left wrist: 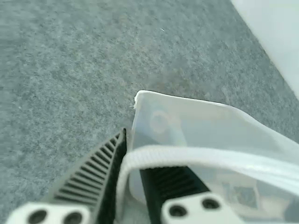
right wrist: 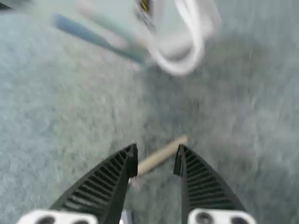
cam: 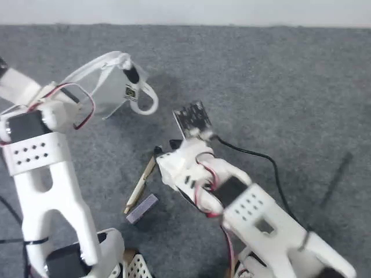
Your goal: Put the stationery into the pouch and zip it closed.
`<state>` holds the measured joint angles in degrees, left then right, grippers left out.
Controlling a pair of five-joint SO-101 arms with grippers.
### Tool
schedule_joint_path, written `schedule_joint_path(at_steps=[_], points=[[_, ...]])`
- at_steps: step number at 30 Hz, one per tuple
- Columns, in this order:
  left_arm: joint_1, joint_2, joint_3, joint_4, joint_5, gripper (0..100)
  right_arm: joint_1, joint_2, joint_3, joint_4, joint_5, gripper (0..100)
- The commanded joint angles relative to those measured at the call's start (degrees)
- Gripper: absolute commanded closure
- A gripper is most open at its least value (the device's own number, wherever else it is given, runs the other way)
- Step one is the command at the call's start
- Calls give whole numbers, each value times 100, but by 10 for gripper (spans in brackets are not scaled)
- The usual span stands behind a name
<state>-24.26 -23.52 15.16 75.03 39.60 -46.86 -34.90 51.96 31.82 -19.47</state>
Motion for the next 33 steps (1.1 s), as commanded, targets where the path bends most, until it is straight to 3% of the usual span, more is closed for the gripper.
schedule_joint_path(at_steps=[1, 11, 20, 33], points=[[-97, -44, -66, -158, 105, 988, -40, 980, -774, -57, -413, 871], [-97, -35, -66, -158, 105, 988, -435, 3029, -1934, -66, -1248, 871], [-88, -35, -48, -158, 105, 988, -365, 4435, -2954, -4, -1407, 875], [-88, -35, -40, -158, 105, 988, -154, 6220, -5073, 2044, -1442, 888]])
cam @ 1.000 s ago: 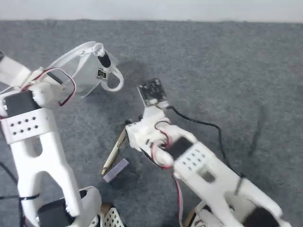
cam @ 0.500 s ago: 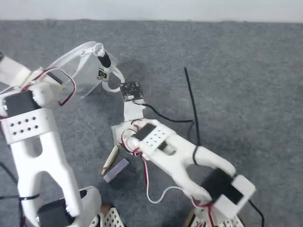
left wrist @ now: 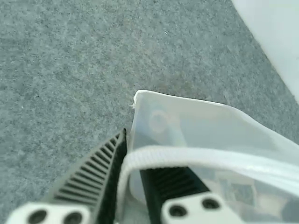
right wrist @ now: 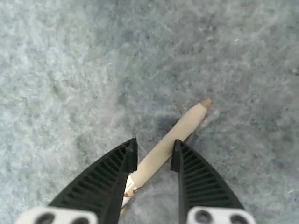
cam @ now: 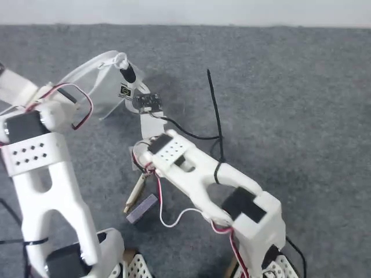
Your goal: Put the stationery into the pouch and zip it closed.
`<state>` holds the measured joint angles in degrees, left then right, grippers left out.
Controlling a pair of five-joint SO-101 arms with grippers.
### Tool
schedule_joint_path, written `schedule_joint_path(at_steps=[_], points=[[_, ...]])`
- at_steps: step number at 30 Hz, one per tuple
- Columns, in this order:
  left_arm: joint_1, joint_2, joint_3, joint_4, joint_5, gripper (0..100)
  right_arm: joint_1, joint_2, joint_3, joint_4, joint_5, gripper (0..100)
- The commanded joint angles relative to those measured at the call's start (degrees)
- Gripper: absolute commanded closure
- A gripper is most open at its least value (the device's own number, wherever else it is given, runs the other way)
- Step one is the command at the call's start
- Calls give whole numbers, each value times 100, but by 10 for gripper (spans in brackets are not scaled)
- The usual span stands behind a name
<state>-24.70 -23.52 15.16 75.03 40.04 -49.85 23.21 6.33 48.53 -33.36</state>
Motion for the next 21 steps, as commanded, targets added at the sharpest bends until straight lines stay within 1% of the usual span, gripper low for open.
schedule_joint_path(at_steps=[1, 3, 4, 6, 9, 12, 21], points=[[-44, -35, -40, -158, 62, 988, 154, 523, -668, 505, -53, 912], [-53, -35, -40, -158, 62, 988, 198, 699, -914, 681, -53, 985], [-53, -35, -40, -158, 62, 988, 207, 760, -1002, 752, -35, 998], [-53, -35, -40, -158, 62, 988, 268, 848, -1116, 989, -26, 971], [-53, -35, -40, -158, 62, 988, 347, 822, -1169, 1288, -18, 992], [-53, -35, -40, -158, 62, 988, 409, 646, -1257, 1719, -18, 992], [-62, -35, -40, -158, 62, 988, 576, -303, -1284, 2905, -9, 992]])
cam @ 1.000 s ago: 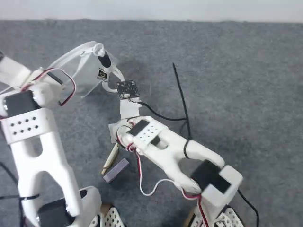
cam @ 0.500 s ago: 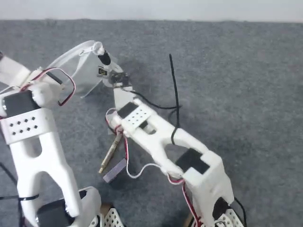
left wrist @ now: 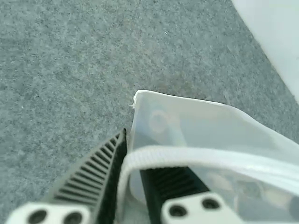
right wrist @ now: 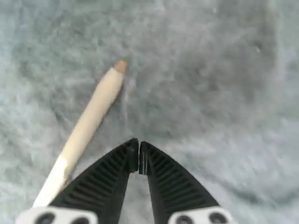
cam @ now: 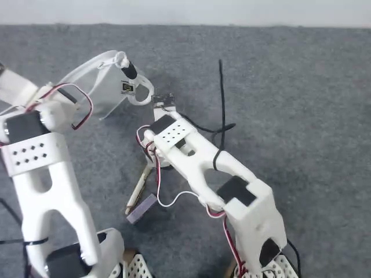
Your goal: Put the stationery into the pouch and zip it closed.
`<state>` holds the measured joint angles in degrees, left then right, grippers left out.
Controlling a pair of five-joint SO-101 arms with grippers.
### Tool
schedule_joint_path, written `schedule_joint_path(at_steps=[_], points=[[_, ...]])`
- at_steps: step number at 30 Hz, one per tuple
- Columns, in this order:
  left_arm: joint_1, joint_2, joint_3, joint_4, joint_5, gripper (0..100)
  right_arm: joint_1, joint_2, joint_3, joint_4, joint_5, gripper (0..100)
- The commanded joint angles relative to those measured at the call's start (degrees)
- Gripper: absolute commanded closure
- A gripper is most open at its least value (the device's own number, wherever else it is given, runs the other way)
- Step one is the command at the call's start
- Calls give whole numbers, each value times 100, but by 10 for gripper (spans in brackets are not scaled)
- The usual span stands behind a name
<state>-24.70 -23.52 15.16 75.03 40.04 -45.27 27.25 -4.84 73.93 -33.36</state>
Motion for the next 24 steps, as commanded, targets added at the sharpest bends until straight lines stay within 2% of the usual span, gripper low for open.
schedule_joint_path(at_steps=[1, 7, 13, 15, 20, 24], points=[[-62, -35, -40, -158, 62, 988, 127, -813, -167, 479, -9, 992], [-62, -35, -40, -149, 62, 988, 127, -1165, -141, 629, -9, 992], [-62, -35, -31, -149, 62, 988, 127, -822, -132, -426, -53, 987], [-53, -35, -31, -149, 62, 988, 92, -646, -132, -673, -62, 950], [-44, -35, -31, -149, 62, 988, 31, -382, -141, -971, -422, 775], [-44, -35, -40, -158, 62, 988, -198, -233, -149, -1200, -422, 772]])
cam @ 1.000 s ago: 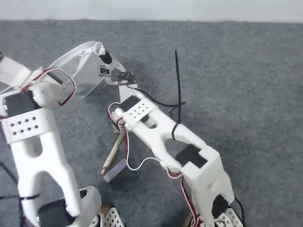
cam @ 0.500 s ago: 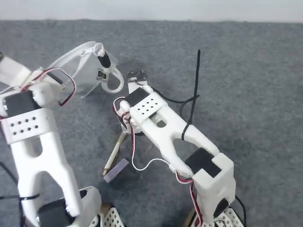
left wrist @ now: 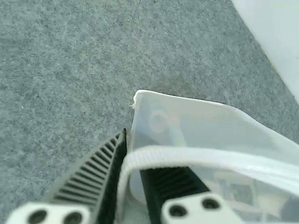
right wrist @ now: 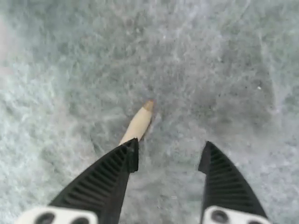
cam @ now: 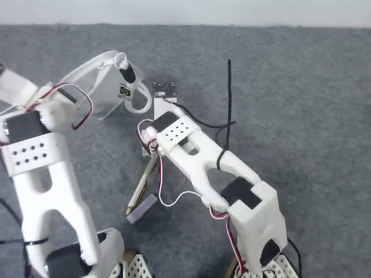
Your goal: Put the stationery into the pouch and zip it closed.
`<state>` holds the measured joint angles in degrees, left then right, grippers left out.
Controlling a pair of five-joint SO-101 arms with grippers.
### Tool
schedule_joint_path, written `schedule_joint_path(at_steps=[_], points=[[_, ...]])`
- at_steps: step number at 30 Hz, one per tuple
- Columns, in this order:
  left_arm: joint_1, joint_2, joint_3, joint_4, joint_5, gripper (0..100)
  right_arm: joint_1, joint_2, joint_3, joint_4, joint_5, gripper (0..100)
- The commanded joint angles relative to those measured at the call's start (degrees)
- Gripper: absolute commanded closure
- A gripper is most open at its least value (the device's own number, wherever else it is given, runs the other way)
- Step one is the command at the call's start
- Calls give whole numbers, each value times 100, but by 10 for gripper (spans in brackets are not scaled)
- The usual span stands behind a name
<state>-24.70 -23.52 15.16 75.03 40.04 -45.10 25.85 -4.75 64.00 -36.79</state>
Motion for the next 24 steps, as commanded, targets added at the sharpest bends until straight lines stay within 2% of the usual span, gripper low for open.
schedule_joint_path(at_steps=[1, 10, 16, 24], points=[[-35, -35, -40, -158, 62, 988, -268, -40, -158, -259, -79, 779], [-35, -35, -40, -158, 62, 988, -277, 549, -202, -848, -70, 786], [-35, -35, -40, -158, 62, 988, -268, 954, -492, -848, -70, 787], [-44, -35, -40, -158, 62, 988, -259, 1226, -993, -268, 53, 974]])
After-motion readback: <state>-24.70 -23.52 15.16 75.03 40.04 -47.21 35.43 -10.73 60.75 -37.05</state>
